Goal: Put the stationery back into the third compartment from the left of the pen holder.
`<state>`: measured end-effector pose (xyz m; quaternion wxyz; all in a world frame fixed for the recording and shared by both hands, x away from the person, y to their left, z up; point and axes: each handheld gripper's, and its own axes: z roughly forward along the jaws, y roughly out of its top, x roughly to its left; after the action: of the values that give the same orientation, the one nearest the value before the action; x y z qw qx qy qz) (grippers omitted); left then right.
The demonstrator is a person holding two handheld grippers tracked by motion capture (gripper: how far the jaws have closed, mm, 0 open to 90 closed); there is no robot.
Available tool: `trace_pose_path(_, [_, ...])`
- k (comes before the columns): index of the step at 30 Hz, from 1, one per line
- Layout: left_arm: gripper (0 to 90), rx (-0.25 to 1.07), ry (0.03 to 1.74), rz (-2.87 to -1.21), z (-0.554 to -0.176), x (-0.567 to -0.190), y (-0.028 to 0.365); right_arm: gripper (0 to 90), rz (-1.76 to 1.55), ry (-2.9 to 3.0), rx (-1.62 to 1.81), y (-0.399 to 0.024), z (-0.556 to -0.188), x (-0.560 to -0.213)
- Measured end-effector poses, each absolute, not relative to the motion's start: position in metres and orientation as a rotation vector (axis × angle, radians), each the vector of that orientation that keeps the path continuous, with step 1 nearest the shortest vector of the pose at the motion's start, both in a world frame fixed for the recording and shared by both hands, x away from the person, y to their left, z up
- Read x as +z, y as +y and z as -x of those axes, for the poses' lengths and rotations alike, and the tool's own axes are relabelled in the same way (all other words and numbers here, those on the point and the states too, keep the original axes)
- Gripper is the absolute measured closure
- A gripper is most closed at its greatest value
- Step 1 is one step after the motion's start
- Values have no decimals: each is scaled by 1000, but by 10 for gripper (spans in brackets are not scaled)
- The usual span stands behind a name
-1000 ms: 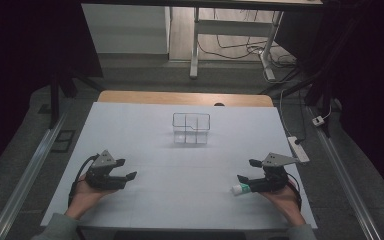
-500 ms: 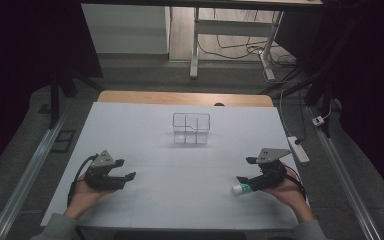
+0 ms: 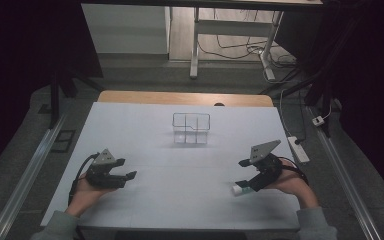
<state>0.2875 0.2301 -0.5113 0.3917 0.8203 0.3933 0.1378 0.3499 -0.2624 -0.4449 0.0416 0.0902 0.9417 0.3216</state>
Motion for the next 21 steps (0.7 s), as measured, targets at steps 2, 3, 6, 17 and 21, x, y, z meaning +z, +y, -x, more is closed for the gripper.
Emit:
trace_pose_path(2, [308, 353, 1001, -2089, -287, -511, 230, 292, -249, 2894, 958, -262, -347, -445])
trace_pose_path(3, [308, 353, 1001, -2089, -287, -511, 230, 298, -244, 2894, 963, -262, -346, -445])
trace_pose_path(6, [308, 357, 1005, -2087, -286, -511, 230, 307, -222, 2924, 945, -260, -345, -447])
trace_pose_path(17, [307, 351, 1008, -2094, -283, -513, 231, 322, -111, 3030, 701, -240, -343, -468])
trace_pose_path(21, [307, 350, 1005, -2099, -283, -513, 231, 335, -130, 3052, 608, -237, -342, -475])
